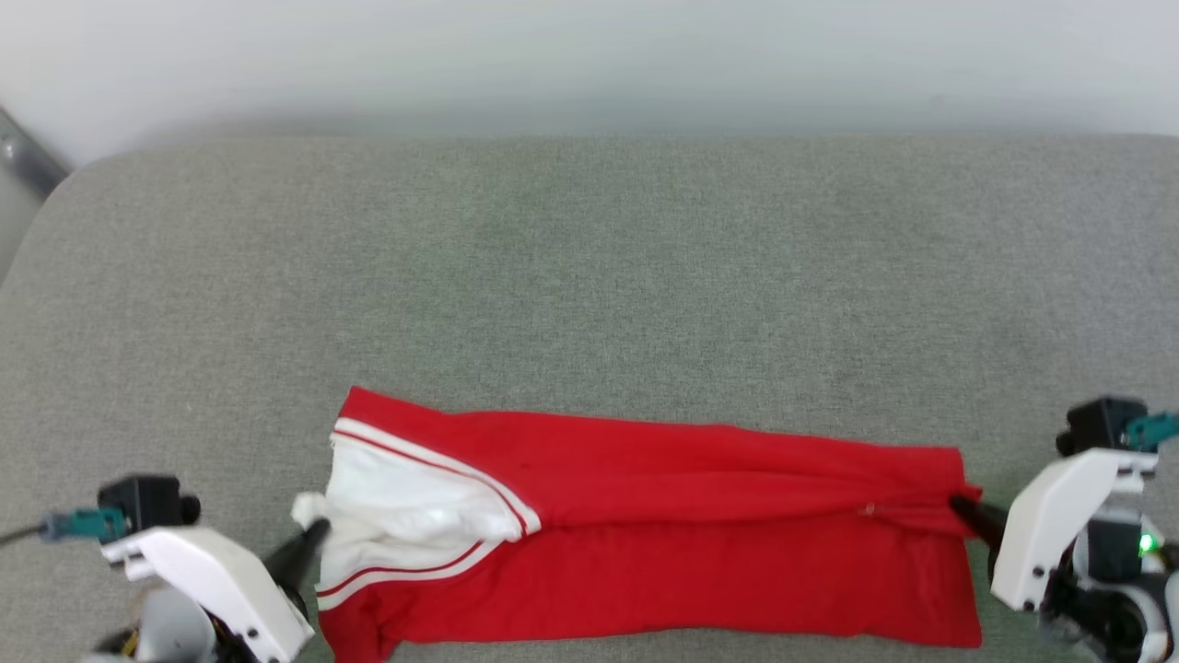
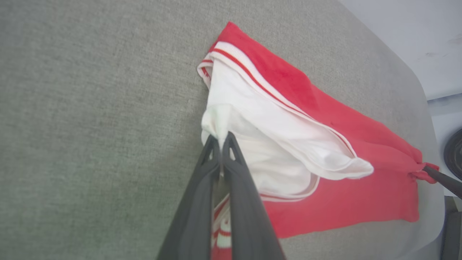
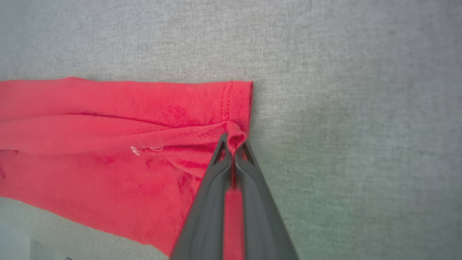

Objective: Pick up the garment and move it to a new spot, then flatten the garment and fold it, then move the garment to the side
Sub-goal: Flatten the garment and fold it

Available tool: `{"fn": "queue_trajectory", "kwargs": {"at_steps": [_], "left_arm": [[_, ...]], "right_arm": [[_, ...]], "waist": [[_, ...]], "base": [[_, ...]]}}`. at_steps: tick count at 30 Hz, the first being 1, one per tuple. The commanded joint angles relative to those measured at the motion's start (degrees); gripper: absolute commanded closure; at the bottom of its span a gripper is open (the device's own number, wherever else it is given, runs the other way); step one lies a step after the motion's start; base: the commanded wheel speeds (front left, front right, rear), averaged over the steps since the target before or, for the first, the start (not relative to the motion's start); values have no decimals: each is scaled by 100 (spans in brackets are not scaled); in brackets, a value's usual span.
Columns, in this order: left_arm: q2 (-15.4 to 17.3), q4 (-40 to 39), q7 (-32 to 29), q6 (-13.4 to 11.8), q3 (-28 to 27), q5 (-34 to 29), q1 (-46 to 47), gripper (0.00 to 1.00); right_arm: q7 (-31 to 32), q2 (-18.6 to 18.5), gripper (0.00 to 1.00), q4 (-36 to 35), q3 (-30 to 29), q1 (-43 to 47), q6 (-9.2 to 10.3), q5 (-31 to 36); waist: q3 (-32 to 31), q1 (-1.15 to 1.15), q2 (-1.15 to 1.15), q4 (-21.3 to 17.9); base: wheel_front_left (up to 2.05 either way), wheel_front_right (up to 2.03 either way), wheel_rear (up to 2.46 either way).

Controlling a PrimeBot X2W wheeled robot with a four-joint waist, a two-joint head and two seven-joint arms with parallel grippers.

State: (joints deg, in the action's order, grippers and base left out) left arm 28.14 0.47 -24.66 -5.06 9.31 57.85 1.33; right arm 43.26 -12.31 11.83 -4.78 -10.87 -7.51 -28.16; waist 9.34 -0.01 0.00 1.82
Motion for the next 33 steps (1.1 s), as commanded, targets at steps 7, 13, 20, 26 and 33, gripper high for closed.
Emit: {"fn": "queue_trajectory", "kwargs": {"at_steps": [7,13,20,26,33], "left_arm": [[-277,244,387,148,7,92,-465,0],[-314,203,1199,198,-21,-433,-494,0],[-332,-186,2150,54,86,-1360,-172,0],[-562,-467,2969,-282,254,-2158,114,0],[-801,-609,3589,-486,485,-2742,323,0]], "right_arm": [[-543,264,0,112,-95,472,3,22],[-850,234,0,-470,-124,794,3,-49],[-352,33,0,-1431,-569,840,3,-4],[437,-213,0,-1635,-918,624,3,89],[1149,-140,0,-1281,-948,669,3,137]], "waist": [[-177,1,0,-61],[-421,1,0,-117],[-600,1,0,-206],[-602,1,0,-113],[-323,1,0,295]], "base": [[0,0,0],[0,0,0],[0,0,0],[0,0,0],[0,0,0]]}}
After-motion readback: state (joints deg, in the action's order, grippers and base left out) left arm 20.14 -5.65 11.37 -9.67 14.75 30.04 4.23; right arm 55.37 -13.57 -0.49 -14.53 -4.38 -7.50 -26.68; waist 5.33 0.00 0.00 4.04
